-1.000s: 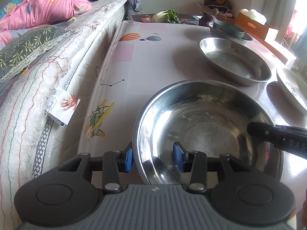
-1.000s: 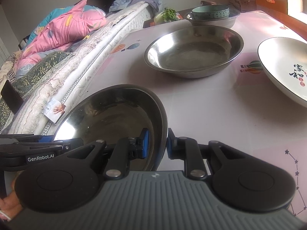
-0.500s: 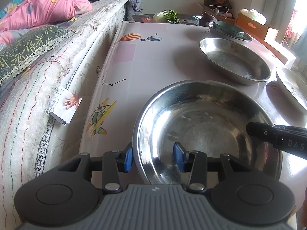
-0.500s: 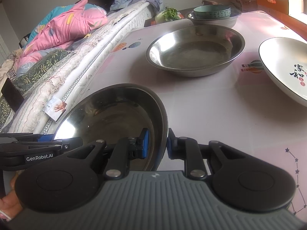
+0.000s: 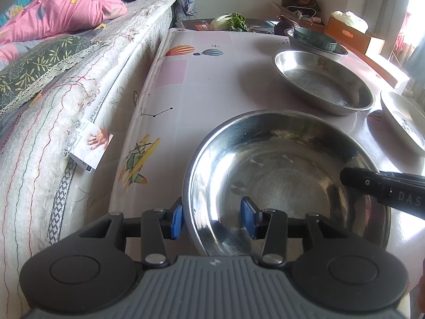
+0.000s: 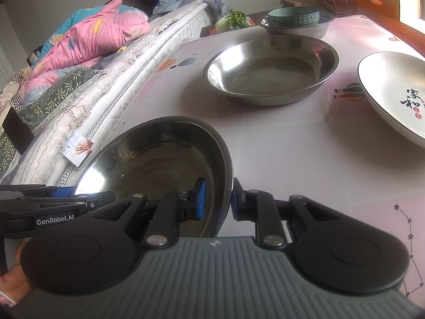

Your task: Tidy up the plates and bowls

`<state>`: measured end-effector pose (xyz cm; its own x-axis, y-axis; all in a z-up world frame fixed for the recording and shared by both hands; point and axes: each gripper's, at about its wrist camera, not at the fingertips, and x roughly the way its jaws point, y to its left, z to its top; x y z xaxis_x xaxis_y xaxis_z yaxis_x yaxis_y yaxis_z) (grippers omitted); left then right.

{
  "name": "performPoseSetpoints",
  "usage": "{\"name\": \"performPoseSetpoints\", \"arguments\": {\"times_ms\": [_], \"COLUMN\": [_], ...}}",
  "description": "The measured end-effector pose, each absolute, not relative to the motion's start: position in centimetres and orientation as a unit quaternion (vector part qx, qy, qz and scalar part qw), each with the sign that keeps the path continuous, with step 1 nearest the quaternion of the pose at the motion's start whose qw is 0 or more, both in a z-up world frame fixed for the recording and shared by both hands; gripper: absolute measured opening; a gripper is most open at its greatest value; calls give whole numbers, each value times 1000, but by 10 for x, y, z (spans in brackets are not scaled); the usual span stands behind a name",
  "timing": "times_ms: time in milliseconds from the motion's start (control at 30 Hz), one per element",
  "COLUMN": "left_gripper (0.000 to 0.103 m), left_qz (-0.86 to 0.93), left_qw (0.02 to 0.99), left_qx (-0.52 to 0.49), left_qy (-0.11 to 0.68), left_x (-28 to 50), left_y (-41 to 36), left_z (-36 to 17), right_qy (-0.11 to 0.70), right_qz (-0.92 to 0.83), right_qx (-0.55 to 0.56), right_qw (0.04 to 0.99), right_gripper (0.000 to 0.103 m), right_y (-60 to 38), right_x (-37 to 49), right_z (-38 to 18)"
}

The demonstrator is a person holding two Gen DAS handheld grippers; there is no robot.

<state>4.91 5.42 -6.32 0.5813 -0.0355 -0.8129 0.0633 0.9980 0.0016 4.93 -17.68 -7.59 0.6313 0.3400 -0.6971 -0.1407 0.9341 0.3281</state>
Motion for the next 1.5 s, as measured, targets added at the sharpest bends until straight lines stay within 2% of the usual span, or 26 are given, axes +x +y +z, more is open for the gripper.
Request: {"name": "performPoseSetpoints", "arguments": {"times_ms": [1500], "left_gripper": [49], "left_qz": [-58], "left_qw": [886], "left_qx": [25], "left_qy": [460], "left_x": [46], "left_y": [45], "left_z": [-64], "right_qy": [399], "right_qz": [122], "right_qx": [120], "right_qw": [901], "right_gripper": [20], "right_y": [-188], "right_x": [47], "right_z": [-74]}}
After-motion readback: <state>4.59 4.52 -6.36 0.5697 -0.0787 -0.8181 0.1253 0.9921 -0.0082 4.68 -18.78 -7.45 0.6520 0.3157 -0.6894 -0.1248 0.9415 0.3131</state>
